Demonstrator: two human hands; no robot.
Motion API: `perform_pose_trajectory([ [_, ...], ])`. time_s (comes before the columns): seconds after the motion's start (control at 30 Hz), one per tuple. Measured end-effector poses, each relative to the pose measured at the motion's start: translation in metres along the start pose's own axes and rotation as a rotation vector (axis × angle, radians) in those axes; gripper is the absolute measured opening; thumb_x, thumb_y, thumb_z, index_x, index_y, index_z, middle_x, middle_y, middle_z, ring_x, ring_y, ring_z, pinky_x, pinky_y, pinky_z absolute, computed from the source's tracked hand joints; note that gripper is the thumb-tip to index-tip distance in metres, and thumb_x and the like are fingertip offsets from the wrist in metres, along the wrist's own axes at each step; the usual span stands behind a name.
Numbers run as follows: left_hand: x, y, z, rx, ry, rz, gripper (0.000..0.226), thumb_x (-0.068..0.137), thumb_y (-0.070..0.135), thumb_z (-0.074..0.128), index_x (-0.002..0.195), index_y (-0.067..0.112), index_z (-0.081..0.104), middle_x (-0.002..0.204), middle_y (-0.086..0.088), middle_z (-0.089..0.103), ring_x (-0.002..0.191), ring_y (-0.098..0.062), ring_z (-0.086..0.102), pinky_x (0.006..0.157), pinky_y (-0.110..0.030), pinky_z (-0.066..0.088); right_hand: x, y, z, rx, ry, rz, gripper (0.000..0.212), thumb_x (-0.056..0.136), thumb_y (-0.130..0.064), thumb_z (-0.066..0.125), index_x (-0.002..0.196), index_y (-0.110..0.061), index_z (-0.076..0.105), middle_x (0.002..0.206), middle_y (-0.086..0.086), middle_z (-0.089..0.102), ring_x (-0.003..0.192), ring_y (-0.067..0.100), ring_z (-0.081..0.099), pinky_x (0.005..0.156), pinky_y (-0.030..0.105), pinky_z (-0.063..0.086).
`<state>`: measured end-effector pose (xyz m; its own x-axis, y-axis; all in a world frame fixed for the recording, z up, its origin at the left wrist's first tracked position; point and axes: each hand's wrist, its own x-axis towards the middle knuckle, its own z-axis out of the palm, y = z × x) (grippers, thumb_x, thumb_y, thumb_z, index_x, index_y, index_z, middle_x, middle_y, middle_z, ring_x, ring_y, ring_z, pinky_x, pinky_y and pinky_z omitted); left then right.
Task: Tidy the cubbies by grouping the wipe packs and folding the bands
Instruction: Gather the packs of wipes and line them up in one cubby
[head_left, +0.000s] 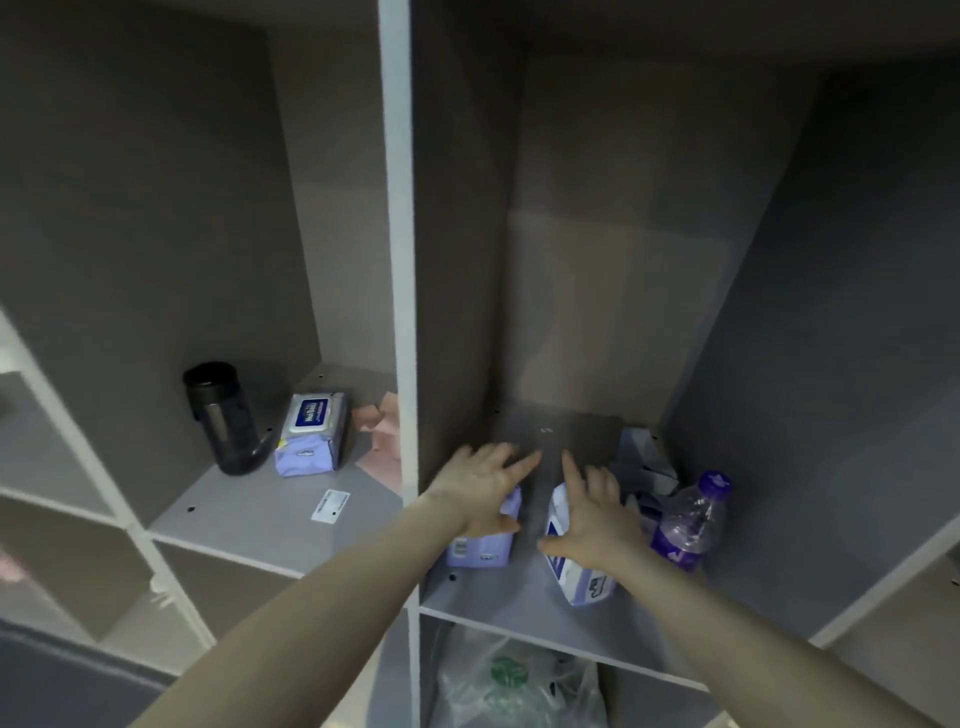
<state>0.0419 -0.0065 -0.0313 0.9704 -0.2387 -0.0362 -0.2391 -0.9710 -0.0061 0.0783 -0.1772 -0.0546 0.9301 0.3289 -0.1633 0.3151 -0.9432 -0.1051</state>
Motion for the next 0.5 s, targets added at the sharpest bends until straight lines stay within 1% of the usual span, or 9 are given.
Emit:
perform_pose_trajectory([
  [0.03, -0.011, 0.003, -0.007, -0.023, 0.073, 0.031, 0.070, 0.084, 0.041, 0.058, 0.146, 0.024, 0.029, 0.140, -0.008, 0.040, 0.126, -0.029, 0.044, 0.096, -0.039, 0.038, -0.004, -0.009, -0.001, -0.080, 0.020, -0.036, 0.101, 0.071, -0.054, 0.062, 0.149, -0.020, 0.005, 0.150, 0.010, 0.020, 0.144, 0.029, 0.009, 0.110, 0.053, 0.021],
  [0.1, -0.036, 0.003, -0.023, -0.073, 0.176, 0.067, 0.043, 0.088, 0.039, 0.053, 0.128, 0.023, 0.054, 0.124, -0.006, 0.054, 0.110, -0.030, 0.057, 0.083, -0.037, 0.045, -0.013, -0.032, -0.004, -0.207, 0.032, -0.119, 0.074, 0.072, -0.050, 0.059, 0.135, -0.018, 0.038, 0.137, 0.008, 0.040, 0.134, 0.027, 0.030, 0.102, 0.043, 0.030],
  [0.17, -0.062, -0.005, -0.042, -0.105, 0.170, 0.070, 0.030, 0.086, 0.042, 0.054, 0.108, 0.024, 0.064, 0.110, -0.003, 0.064, 0.098, -0.029, 0.062, 0.076, -0.034, 0.046, -0.023, -0.061, -0.011, -0.221, -0.123, -0.167, 0.048, 0.073, -0.050, 0.060, 0.110, -0.021, 0.057, 0.120, 0.005, 0.056, 0.115, 0.024, 0.050, 0.087, 0.032, 0.038],
  [0.2, -0.075, -0.012, -0.051, -0.122, 0.121, 0.058, 0.027, 0.085, 0.044, 0.055, 0.097, 0.024, 0.067, 0.101, -0.004, 0.068, 0.091, -0.028, 0.064, 0.073, -0.032, 0.046, -0.027, -0.076, -0.011, -0.206, -0.251, -0.184, 0.038, 0.074, -0.052, 0.060, 0.093, -0.019, 0.059, 0.106, 0.005, 0.061, 0.102, 0.023, 0.056, 0.077, 0.028, 0.039],
  [0.27, -0.096, -0.034, -0.064, -0.183, -0.028, -0.002, 0.033, 0.085, 0.047, 0.055, 0.077, 0.017, 0.066, 0.081, -0.008, 0.070, 0.074, -0.027, 0.063, 0.065, -0.029, 0.045, -0.038, -0.108, -0.014, -0.115, -0.489, -0.241, 0.040, 0.079, -0.053, 0.061, 0.070, -0.016, 0.051, 0.078, 0.004, 0.058, 0.073, 0.021, 0.057, 0.056, 0.023, 0.041],
  [0.33, -0.115, -0.065, -0.072, -0.250, -0.151, -0.107, 0.036, 0.084, 0.050, 0.055, 0.068, 0.019, 0.062, 0.078, -0.006, 0.070, 0.068, -0.024, 0.063, 0.062, -0.027, 0.044, -0.048, -0.143, -0.020, 0.039, -0.638, -0.274, 0.037, 0.082, -0.050, 0.061, 0.081, -0.013, 0.058, 0.078, 0.005, 0.060, 0.065, 0.018, 0.056, 0.051, 0.022, 0.041],
  [0.4, -0.131, -0.105, -0.070, -0.210, -0.137, -0.220, 0.026, 0.083, 0.051, 0.055, 0.088, 0.027, 0.065, 0.102, -0.003, 0.068, 0.087, -0.024, 0.063, 0.071, -0.028, 0.043, -0.049, -0.179, -0.020, 0.215, -0.636, -0.312, 0.034, 0.083, -0.046, 0.062, 0.096, -0.015, 0.063, 0.087, 0.004, 0.063, 0.074, 0.017, 0.059, 0.059, 0.026, 0.044],
  [0.47, -0.145, -0.147, -0.062, -0.127, -0.056, -0.343, 0.048, 0.084, 0.047, 0.057, 0.126, 0.027, 0.049, 0.128, -0.005, 0.050, 0.113, -0.027, 0.055, 0.086, -0.035, 0.045, -0.040, -0.214, -0.018, 0.322, -0.411, -0.357, 0.037, 0.080, -0.045, 0.063, 0.101, -0.015, 0.064, 0.096, 0.002, 0.065, 0.086, 0.017, 0.060, 0.073, 0.030, 0.047],
  [0.5, -0.153, -0.168, -0.056, -0.105, 0.002, -0.404, 0.059, 0.083, 0.044, 0.058, 0.136, 0.027, 0.039, 0.134, -0.006, 0.041, 0.119, -0.028, 0.051, 0.091, -0.039, 0.045, -0.034, -0.230, -0.019, 0.313, -0.245, -0.391, 0.041, 0.078, -0.044, 0.063, 0.109, -0.017, 0.063, 0.107, 0.002, 0.065, 0.096, 0.018, 0.060, 0.082, 0.032, 0.048],
])
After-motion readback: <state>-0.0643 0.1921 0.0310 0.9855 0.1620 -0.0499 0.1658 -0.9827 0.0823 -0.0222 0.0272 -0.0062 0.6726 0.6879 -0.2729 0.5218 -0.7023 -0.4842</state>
